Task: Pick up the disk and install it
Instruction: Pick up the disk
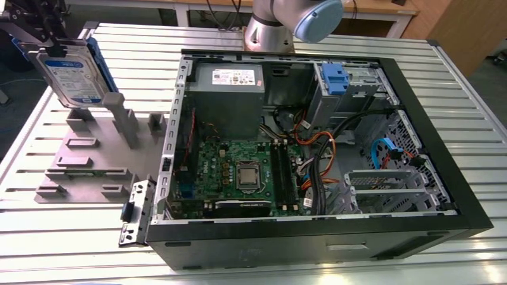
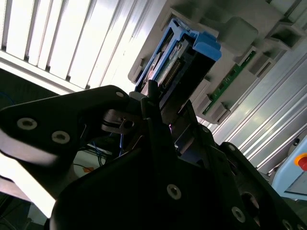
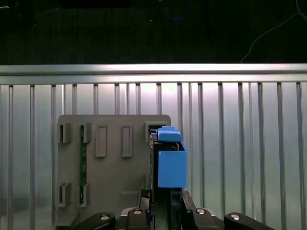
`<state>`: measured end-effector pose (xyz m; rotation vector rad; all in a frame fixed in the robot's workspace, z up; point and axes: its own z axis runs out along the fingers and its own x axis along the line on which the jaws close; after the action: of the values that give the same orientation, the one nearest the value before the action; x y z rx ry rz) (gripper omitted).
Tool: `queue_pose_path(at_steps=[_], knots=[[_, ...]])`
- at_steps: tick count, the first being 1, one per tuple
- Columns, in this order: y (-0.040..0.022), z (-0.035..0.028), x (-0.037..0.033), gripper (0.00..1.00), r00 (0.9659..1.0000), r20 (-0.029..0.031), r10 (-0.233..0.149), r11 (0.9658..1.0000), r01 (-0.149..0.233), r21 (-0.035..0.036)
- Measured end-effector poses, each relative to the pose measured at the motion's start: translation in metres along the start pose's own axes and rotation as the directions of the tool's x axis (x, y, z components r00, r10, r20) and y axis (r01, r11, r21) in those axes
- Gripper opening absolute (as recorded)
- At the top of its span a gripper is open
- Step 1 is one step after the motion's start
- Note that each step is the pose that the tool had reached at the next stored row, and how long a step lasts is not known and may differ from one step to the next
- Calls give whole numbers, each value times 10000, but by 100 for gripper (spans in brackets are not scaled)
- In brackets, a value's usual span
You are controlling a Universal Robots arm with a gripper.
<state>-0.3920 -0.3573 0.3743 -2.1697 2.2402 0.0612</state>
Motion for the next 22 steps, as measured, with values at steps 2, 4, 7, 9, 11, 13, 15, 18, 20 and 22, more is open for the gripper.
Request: queue_pose_path(at_steps=[2,4,7,9,11,13,15,18,20,22], knots=[[0,-2,0,35,10000,0,0,10000,0,1],[0,-16,-1,35,10000,-2,0,10000,0,-3],[1,-43,-2,35,10000,0,0,10000,0,-1],[1,-57,-2,35,10000,0,-1,10000,1,0],[1,-76,-3,35,10000,-2,0,10000,0,-2],[1,-94,-4,35,10000,-1,0,10000,0,0],[1,-95,-4,35,10000,0,0,10000,0,1],[1,-96,-4,35,10000,-2,0,10000,0,-1],[1,-97,-4,35,10000,-1,0,10000,0,0],[2,-106,-4,35,10000,-3,0,10000,0,-2]])
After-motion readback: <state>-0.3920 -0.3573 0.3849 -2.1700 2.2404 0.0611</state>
